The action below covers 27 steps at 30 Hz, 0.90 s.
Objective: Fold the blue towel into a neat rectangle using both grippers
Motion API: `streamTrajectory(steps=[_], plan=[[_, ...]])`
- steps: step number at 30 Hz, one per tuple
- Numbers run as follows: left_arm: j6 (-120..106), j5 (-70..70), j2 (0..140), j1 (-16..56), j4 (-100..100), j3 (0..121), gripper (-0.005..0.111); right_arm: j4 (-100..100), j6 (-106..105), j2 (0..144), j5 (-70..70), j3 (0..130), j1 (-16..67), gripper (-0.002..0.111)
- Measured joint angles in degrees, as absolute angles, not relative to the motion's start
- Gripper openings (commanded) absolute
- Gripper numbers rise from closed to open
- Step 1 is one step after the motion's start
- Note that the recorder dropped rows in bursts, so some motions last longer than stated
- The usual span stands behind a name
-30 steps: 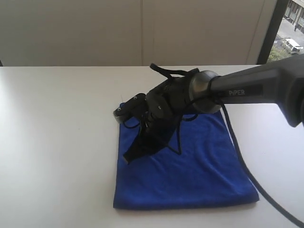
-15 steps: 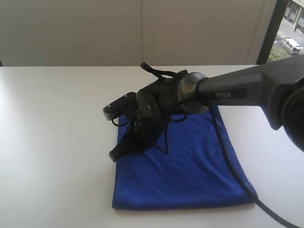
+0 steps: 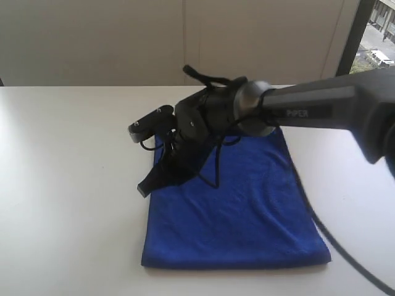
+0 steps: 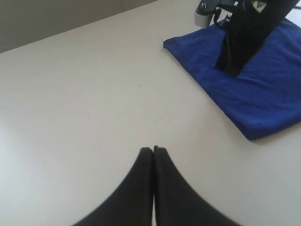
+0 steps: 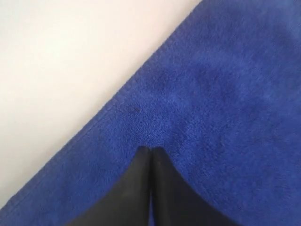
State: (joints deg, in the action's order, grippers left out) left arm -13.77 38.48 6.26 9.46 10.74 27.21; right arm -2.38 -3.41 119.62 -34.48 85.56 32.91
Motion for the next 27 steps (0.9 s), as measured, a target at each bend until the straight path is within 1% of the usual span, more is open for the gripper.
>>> streamTrajectory(steps=[5, 8, 14, 19, 21, 24, 27], plan=[[-15.74, 35.81, 7.16, 9.46, 14.64, 27.21, 0.0, -5.28, -10.26, 111.32, -41.34, 85.67, 32.53, 0.0], [-22.03, 35.92, 12.11, 9.46, 21.31, 28.48, 0.0, -7.71, -14.98, 105.89, -45.63, 85.67, 30.84, 0.0], [-38.05, 40.04, 30.64, 9.46, 34.13, 36.24, 0.0, -8.9, -24.43, 95.0, -54.22, 81.55, 26.23, 0.0], [-53.45, 51.16, 51.19, 9.62, 46.66, 48.71, 0.0, -7.58, -25.6, 88.11, -56.68, 72.98, 23.43, 0.0], [-55.32, 52.24, 57.41, 10.75, 47.99, 52.67, 0.0, -7.36, -25.73, 86.39, -57.5, 70.03, 23.03, 0.0], [-56.57, 50.86, 65.22, 14.5, 46.56, 57.09, 0.0, -7.18, -25.68, 84.86, -58.71, 64.89, 22.93, 0.0], [-56.7, 48.72, 72.12, 21.61, 40.48, 60.04, 0.0, -7.17, -25.55, 84.65, -58.99, 60.87, 22.93, 0.0]])
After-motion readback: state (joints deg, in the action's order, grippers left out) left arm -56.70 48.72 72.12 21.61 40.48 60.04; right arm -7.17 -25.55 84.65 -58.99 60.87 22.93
